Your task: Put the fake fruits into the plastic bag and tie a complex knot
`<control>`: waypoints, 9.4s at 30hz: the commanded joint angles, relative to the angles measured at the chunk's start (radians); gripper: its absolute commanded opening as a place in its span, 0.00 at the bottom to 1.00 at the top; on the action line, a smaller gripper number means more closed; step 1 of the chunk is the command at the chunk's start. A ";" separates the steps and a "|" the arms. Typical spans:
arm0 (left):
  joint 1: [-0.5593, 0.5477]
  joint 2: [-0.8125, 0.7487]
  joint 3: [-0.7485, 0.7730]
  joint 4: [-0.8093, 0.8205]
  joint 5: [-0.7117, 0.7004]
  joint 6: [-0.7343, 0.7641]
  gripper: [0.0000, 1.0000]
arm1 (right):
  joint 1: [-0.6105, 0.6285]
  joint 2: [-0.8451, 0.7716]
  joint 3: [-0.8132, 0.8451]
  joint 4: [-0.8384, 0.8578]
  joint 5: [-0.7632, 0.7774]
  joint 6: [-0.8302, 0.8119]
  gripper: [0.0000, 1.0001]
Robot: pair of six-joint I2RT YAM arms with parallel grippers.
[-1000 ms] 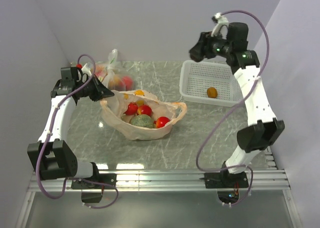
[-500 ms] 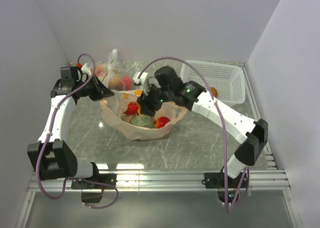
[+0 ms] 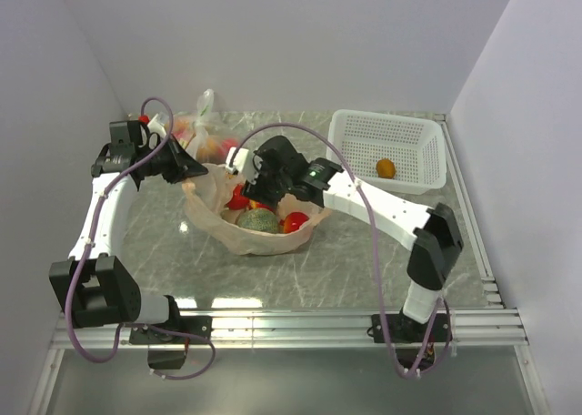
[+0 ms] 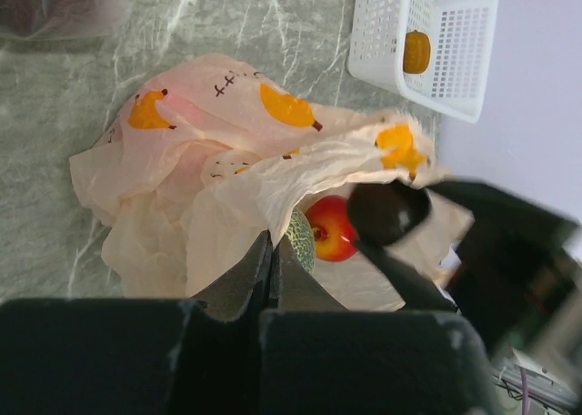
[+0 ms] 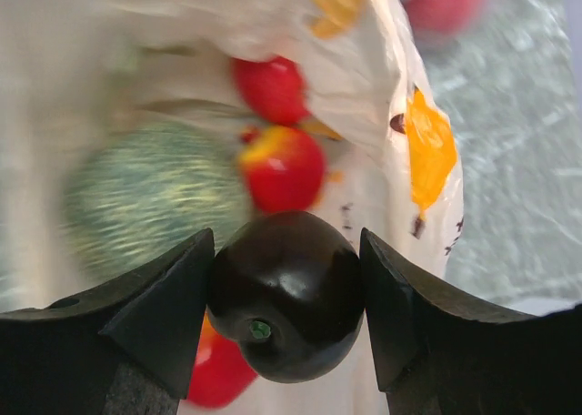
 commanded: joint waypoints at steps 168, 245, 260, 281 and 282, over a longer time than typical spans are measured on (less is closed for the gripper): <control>-0.024 -0.423 -0.146 -0.141 0.051 0.540 0.92 | -0.584 -0.568 -0.552 0.084 -0.599 0.655 0.62; -0.620 0.149 0.514 -0.110 0.014 0.706 0.99 | -0.662 -0.709 -0.254 -0.260 -0.547 0.207 0.00; -0.733 0.310 0.472 -0.190 0.218 0.691 0.99 | -0.660 -0.760 -0.315 -0.219 -0.496 0.188 0.00; -0.822 -0.049 0.145 0.192 -0.133 0.804 0.99 | -0.660 -0.998 -0.628 0.129 -0.320 0.172 0.00; -0.821 -0.041 0.159 0.198 -0.118 0.806 0.99 | -0.660 -1.020 -0.648 0.168 -0.326 0.155 0.00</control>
